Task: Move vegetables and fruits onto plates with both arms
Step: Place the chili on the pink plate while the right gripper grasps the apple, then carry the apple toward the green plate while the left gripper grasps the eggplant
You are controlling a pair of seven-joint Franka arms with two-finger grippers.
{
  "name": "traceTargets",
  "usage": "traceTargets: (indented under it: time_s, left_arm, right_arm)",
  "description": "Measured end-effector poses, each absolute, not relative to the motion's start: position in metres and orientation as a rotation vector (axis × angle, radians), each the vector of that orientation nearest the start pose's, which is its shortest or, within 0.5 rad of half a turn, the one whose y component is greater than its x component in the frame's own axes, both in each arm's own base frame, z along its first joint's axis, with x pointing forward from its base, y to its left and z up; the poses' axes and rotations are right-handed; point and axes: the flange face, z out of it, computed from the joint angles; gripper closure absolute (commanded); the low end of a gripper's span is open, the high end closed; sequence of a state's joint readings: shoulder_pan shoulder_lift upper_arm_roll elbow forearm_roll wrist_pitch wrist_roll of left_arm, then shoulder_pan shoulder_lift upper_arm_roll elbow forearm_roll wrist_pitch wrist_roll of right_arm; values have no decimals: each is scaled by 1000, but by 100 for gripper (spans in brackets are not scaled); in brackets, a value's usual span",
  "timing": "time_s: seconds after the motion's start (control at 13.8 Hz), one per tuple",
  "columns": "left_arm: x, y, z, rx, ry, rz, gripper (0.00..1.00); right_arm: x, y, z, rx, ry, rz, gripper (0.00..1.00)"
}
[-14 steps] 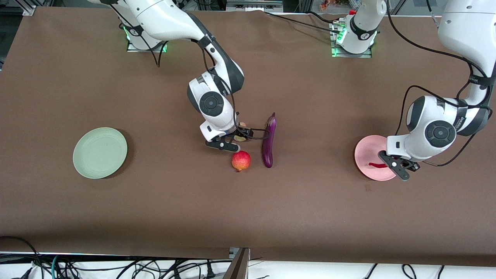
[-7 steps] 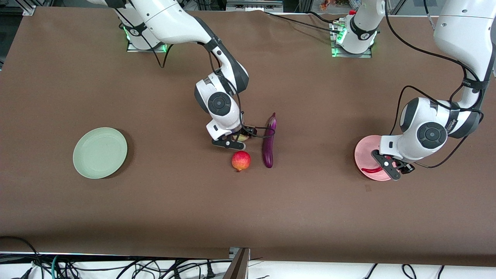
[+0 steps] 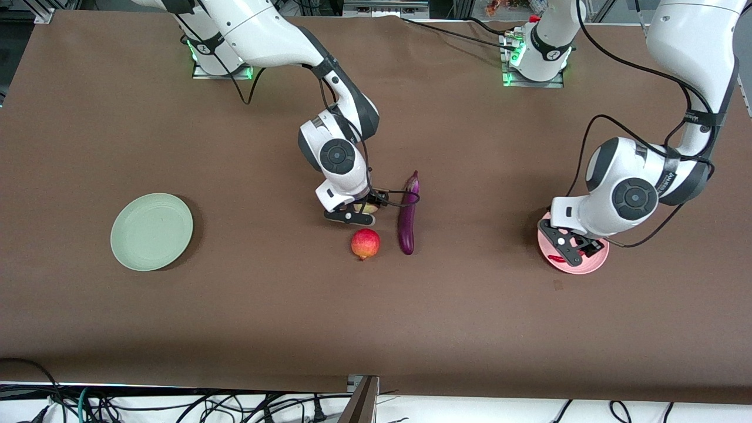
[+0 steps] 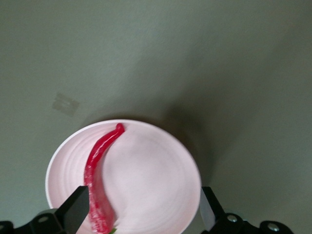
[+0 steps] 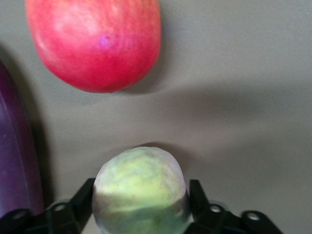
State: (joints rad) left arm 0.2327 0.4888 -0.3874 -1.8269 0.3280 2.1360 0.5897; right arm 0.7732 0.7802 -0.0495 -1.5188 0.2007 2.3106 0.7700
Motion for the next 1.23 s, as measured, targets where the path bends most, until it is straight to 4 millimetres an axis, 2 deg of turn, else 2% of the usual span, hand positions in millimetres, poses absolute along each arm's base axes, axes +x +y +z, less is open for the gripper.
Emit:
traceTargets:
  time_s: [0.14,0.29,0.43,0.72,0.94,1.08,1.23]
  left_arm:
    - [620,-99,276,-2876,1250,224,0]
    - [611,-141,282,-2991,1110,229,0]
    - [597,-190,286,-3067,952,235,0]
    - [566,-297,280,-3201,547,133,0]
    - [533,-378,251,-3319,258,14,0]
    - [521,-401,219,-3315,227,-87,0]
    - [513,-407,190,-3291,179,-132,0]
  right_arm:
    - [526,480,200,-3045,232,92,68]
    - [532,471,201,-3064,203,99,68]
    - [553,435,213,-3132,124,178,68]
    - [610,311,265,-3217,-79,339,68]
    - [641,218,287,-3217,-224,400,68]
    - [658,153,285,-3187,-274,430,68]
    - [668,92,281,-3158,-298,450,68]
